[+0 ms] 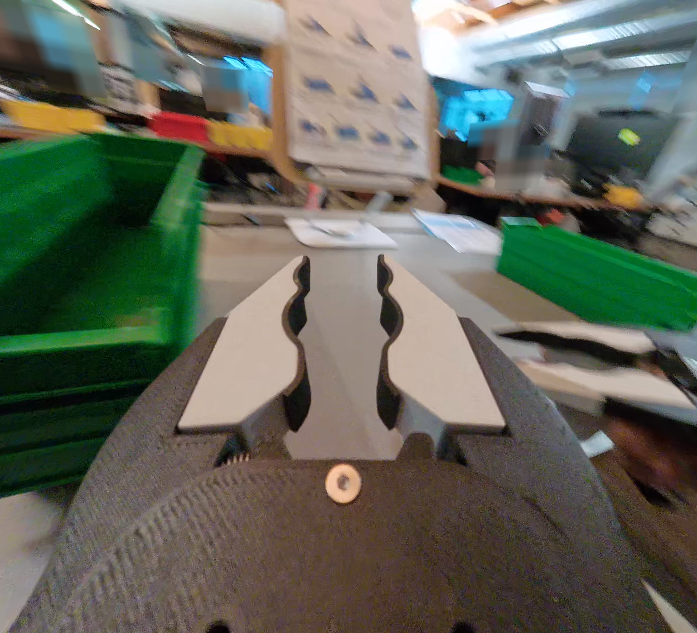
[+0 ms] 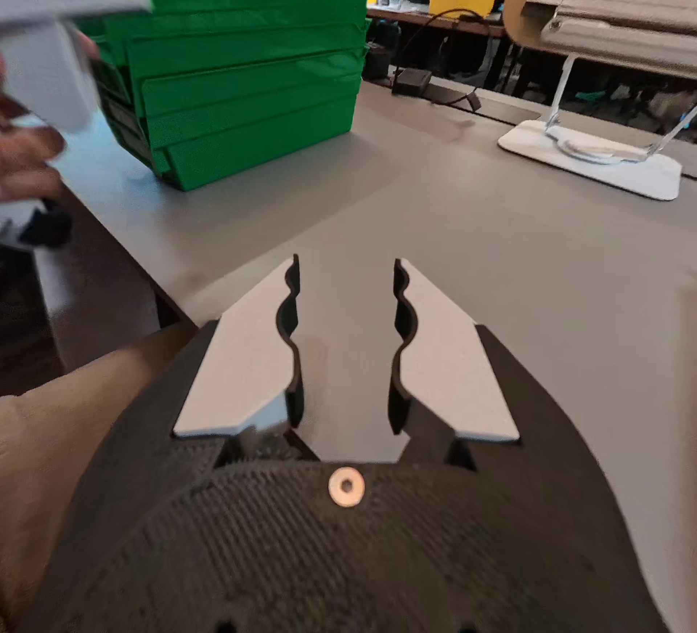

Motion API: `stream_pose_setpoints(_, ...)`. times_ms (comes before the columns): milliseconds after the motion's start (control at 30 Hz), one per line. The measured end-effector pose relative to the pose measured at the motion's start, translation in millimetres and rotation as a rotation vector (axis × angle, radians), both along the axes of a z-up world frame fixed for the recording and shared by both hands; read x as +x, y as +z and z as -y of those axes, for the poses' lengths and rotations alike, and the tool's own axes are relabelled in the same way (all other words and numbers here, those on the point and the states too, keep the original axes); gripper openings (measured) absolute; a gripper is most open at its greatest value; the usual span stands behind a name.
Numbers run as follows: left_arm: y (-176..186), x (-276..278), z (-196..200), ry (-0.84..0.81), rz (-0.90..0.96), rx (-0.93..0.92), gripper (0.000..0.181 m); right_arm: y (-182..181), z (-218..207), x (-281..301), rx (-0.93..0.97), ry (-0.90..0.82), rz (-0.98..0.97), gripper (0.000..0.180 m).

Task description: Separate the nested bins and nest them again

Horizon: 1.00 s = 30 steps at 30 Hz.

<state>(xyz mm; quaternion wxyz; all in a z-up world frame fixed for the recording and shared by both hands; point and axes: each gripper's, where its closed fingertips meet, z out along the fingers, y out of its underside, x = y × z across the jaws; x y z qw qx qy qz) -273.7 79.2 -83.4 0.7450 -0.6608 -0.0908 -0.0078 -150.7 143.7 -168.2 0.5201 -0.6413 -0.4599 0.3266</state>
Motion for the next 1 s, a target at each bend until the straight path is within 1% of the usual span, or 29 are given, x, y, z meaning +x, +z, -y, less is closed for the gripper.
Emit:
stream_pose_setpoints(100, 34.4, -71.9, 37.0, 0.225, -0.011, 0.172, 0.033, -6.0, -10.5, -0.3, -0.051, -0.010, 0.004, 0.050)
stream_pose_setpoints(167, 51.8, -106.4, 61.0, 0.330, -0.056, 0.248, 0.032, -13.6, -12.8, -1.9, -0.077, -0.001, 0.025, 0.050)
stream_pose_setpoints(233, 46.5, -138.0, 67.5, 0.406, -0.082, 0.187, 0.032, -26.3, -13.1, -3.9, -0.097, 0.005, 0.071, 0.050)
stream_pose_setpoints(300, 22.2, -167.2, 64.5, 0.469, -0.078, 0.055, 0.033, -35.9, -8.7, -6.6, -0.129, 0.029, 0.123, 0.052)
stream_pose_setpoints(333, 10.4, -176.2, 62.3, 0.480, -0.066, 0.008, 0.037, -37.4, -6.8, -7.6, -0.131, 0.037, 0.133, 0.052)
stream_pose_setpoints(433, -6.6, -171.5, 45.7, 0.365, -0.019, -0.034, 0.036, -38.2, -6.5, -5.9, -0.091, 0.028, 0.149, 0.050)
stream_pose_setpoints(500, -8.9, -169.7, 40.0, 0.356, -0.028, -0.044, 0.025, -39.3, -5.6, -4.6, -0.079, 0.026, 0.156, 0.049)
stream_pose_setpoints(567, -4.7, -167.9, 38.7, 0.359, -0.065, -0.028, 0.019, -42.7, -5.2, -2.9, -0.081, 0.024, 0.169, 0.049)
stream_pose_setpoints(700, 1.3, -169.9, 37.7, 0.364, -0.092, -0.011, 0.017, -47.7, -6.7, 1.4, -0.082, 0.015, 0.188, 0.048)
stream_pose_setpoints(767, 1.8, -177.0, 39.8, 0.378, -0.068, -0.012, 0.000, -47.2, -8.0, 3.7, -0.086, 0.008, 0.185, 0.047)
stream_pose_setpoints(867, 3.9, -177.4, 39.3, 0.323, 0.012, 0.000, 0.000, -45.8, -9.2, 5.6, -0.103, 0.001, 0.173, 0.046)
stream_pose_setpoints(1000, 10.8, -176.3, 44.1, 0.318, 0.076, 0.055, 0.000, -47.0, -10.5, 6.6, -0.108, -0.003, 0.176, 0.044)
